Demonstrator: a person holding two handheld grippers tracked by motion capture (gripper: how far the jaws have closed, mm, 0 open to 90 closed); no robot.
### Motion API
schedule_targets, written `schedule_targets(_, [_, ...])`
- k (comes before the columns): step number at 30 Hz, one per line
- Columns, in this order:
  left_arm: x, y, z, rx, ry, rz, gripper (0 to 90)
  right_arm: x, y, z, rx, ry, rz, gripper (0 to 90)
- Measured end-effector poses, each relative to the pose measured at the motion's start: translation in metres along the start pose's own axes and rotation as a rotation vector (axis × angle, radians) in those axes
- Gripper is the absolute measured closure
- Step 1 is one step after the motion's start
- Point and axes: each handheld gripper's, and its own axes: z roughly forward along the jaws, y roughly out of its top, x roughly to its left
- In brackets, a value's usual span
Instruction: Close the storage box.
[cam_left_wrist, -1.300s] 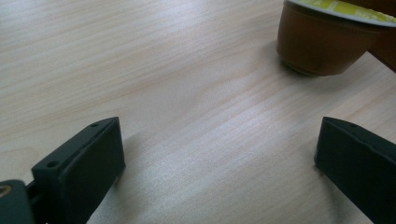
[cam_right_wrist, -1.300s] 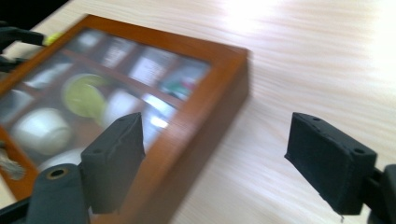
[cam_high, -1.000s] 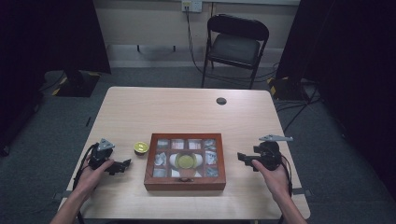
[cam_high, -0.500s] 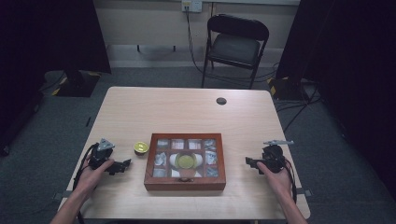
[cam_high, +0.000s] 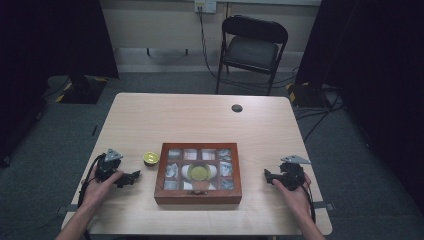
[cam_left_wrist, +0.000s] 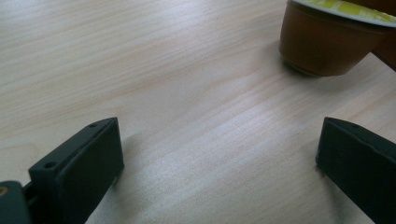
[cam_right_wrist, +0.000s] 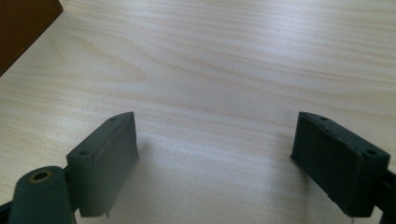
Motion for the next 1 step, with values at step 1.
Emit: schedule_targets(1, [-0.0002,0.0001,0.0000,0.001,0.001,-0.002,0.1,0.0003,-0.0001,-0.0001,0.000,-0.003,0.002,13.4])
